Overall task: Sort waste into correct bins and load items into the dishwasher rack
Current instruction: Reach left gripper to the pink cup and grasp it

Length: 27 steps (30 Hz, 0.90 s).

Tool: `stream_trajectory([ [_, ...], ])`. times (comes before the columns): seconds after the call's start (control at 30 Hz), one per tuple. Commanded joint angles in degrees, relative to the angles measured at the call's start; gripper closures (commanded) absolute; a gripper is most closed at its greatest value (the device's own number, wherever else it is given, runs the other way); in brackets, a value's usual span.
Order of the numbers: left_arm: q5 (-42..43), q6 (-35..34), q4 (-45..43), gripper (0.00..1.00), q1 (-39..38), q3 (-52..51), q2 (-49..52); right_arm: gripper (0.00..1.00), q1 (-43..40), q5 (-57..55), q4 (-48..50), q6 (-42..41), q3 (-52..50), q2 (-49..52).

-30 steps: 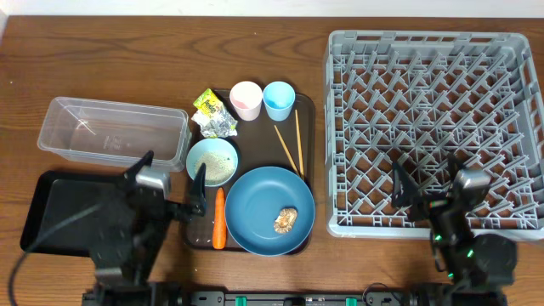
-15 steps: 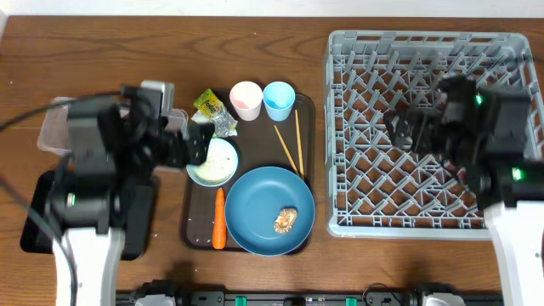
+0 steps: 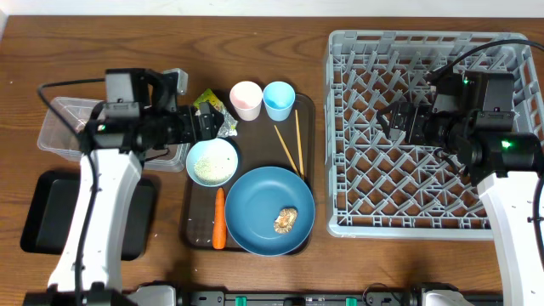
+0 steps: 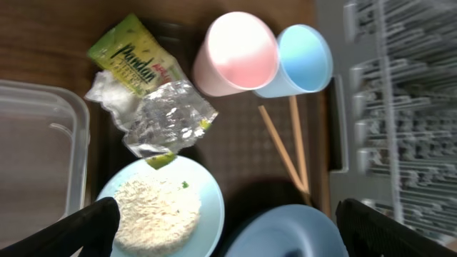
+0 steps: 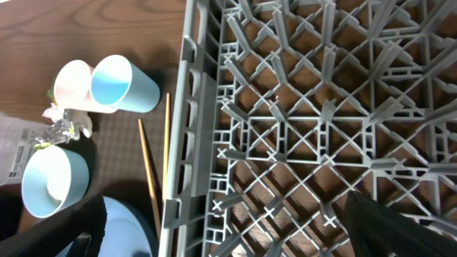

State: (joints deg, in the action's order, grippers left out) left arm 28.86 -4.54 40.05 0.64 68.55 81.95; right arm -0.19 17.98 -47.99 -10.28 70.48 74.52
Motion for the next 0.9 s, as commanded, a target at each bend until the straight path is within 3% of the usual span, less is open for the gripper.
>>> stream_trajectory([
  [0.0,-9.73,-1.79,-0.48,0.02,-3.96,5.7,3.52,0.01,-0.33,-1.09,-0.04,-0.39,1.44,-0.24],
  [0.07,-18.51,-1.77,-0.55,0.02,-7.58,9.35,7.13,0.01,-0.33,-1.27,-0.07,-0.39,1.44,-0.24],
  [0.17,-24.17,-1.53,-1.25,0.02,-11.19,13.03,12.35,0.01,-0.33,-1.25,-0.11,-0.39,1.42,-0.24],
  [0.2,-24.46,-1.55,-2.23,0.0,-11.85,13.57,13.84,0.01,-0.33,-1.27,-0.24,-0.39,1.42,-0.26],
  [0.3,-24.44,-1.86,-6.93,0.18,-12.52,13.81,17.88,0.01,-0.33,-1.25,-0.92,-0.39,1.42,-0.24],
  [0.43,-24.39,-3.3,-10.84,0.23,-12.28,13.81,21.38,0.01,-0.33,-1.27,-2.45,-0.37,1.4,-0.24],
  [0.63,-23.93,-3.3,-13.62,0.42,-12.31,13.81,25.86,0.01,-0.33,-1.27,-2.56,-0.39,1.38,-0.24],
  [0.87,-21.99,-3.3,-14.91,0.47,-12.31,13.81,29.66,0.01,-0.33,-1.25,-2.43,-0.39,1.38,-0.24],
])
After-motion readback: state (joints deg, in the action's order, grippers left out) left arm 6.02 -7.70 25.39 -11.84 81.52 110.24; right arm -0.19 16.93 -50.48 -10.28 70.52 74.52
